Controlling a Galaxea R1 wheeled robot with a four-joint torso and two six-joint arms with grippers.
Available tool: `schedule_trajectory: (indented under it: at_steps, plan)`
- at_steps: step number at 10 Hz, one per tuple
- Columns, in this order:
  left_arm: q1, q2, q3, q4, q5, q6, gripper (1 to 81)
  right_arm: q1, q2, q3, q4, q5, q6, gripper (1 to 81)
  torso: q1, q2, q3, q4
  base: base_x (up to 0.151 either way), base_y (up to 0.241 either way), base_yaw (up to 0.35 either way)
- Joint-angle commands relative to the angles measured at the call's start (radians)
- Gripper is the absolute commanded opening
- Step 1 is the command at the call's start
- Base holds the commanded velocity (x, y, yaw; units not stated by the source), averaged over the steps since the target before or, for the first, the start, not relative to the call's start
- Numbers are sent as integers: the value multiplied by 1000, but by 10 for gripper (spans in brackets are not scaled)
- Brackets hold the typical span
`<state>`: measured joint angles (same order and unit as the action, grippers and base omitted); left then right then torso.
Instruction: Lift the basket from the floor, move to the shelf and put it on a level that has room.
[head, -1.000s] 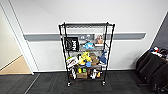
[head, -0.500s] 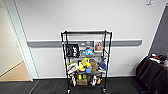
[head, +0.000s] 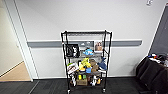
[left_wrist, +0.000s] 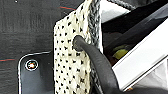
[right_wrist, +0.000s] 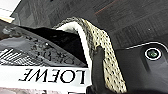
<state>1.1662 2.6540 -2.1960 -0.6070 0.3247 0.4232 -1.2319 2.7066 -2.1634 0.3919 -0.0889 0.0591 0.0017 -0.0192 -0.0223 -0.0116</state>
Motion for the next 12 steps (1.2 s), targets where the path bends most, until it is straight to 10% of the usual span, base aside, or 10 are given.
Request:
schedule_trajectory:
  at_steps: [1,12]
  plan:
    - [-107,-23,8,-14,65,14,10,88,-18,11,2,-40,-1,10,0,0,0,0,0,0,0]
    - [-102,5,-38,-14,66,17,10,59,-3,-10,-2,-34,-4,10,-2,-2,1,0,21,0,0]
